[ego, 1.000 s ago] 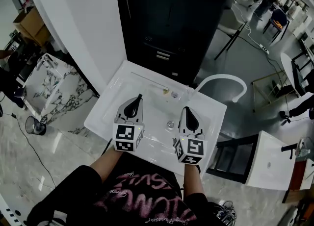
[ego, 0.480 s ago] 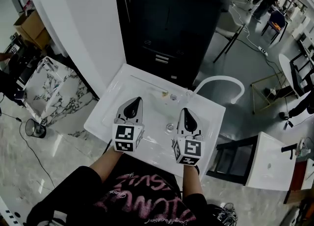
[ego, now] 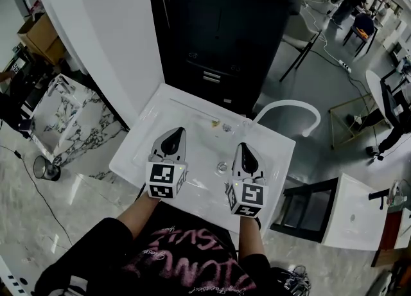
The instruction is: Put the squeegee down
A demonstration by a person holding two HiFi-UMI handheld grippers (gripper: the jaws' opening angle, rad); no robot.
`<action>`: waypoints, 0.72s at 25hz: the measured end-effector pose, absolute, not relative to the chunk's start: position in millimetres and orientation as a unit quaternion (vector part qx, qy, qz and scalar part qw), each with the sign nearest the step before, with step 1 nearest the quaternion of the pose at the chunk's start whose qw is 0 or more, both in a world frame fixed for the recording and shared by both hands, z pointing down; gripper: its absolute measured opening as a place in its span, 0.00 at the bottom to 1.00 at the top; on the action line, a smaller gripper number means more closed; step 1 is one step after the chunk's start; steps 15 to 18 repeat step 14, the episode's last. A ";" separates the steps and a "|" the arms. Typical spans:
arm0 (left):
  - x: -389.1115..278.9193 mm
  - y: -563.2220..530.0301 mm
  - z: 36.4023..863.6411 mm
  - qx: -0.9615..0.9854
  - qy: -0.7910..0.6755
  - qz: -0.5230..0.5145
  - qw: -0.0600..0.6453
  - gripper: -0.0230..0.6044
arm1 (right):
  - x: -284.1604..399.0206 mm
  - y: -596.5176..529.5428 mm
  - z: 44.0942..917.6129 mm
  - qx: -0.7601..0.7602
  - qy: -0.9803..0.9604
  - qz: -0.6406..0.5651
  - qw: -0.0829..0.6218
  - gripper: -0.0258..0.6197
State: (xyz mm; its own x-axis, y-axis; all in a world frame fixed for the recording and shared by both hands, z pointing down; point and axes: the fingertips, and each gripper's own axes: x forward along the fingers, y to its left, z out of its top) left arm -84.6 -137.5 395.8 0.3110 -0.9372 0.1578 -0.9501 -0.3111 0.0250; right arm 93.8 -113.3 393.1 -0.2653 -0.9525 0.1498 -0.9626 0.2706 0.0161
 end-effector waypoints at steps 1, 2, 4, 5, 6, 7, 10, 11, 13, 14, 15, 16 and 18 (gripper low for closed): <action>-83.8 -137.6 395.6 0.809 -0.583 0.056 0.057 0.05 | 93.8 -113.5 393.4 0.602 -0.795 0.040 0.065 0.07; -82.7 -137.8 395.1 0.810 -0.582 0.055 0.057 0.05 | 93.9 -113.9 393.7 0.602 -0.795 0.041 0.065 0.07; -80.6 -139.0 394.3 0.811 -0.579 0.056 0.056 0.05 | 94.4 -115.1 394.3 0.602 -0.795 0.042 0.066 0.07; -79.8 -139.8 394.2 0.812 -0.578 0.057 0.055 0.05 | 94.7 -116.1 394.6 0.602 -0.794 0.043 0.066 0.07; -79.5 -140.8 394.2 0.812 -0.578 0.058 0.055 0.05 | 95.0 -117.1 395.0 0.602 -0.794 0.044 0.066 0.07; -79.6 -141.5 394.2 0.812 -0.578 0.057 0.056 0.05 | 95.3 -118.0 395.5 0.602 -0.794 0.045 0.065 0.07; -80.4 -143.2 394.0 0.811 -0.579 0.052 0.059 0.05 | 97.2 -119.5 397.9 0.603 -0.793 0.049 0.063 0.07; -80.3 -144.1 393.7 0.811 -0.579 0.051 0.059 0.05 | 98.1 -120.0 398.6 0.604 -0.793 0.049 0.063 0.07; -80.4 -146.1 392.9 0.811 -0.580 0.048 0.060 0.05 | 99.4 -120.9 399.5 0.605 -0.792 0.051 0.063 0.07; -80.6 -147.0 392.5 0.811 -0.580 0.046 0.060 0.05 | 99.7 -121.2 400.0 0.605 -0.792 0.051 0.064 0.07; -80.6 -147.0 392.5 0.811 -0.580 0.046 0.060 0.05 | 99.7 -121.2 400.0 0.605 -0.792 0.051 0.064 0.07; -80.6 -147.0 392.5 0.811 -0.580 0.046 0.060 0.05 | 99.7 -121.2 400.0 0.605 -0.792 0.051 0.064 0.07; -80.6 -147.0 392.5 0.811 -0.580 0.046 0.060 0.05 | 99.7 -121.2 400.0 0.605 -0.792 0.051 0.064 0.07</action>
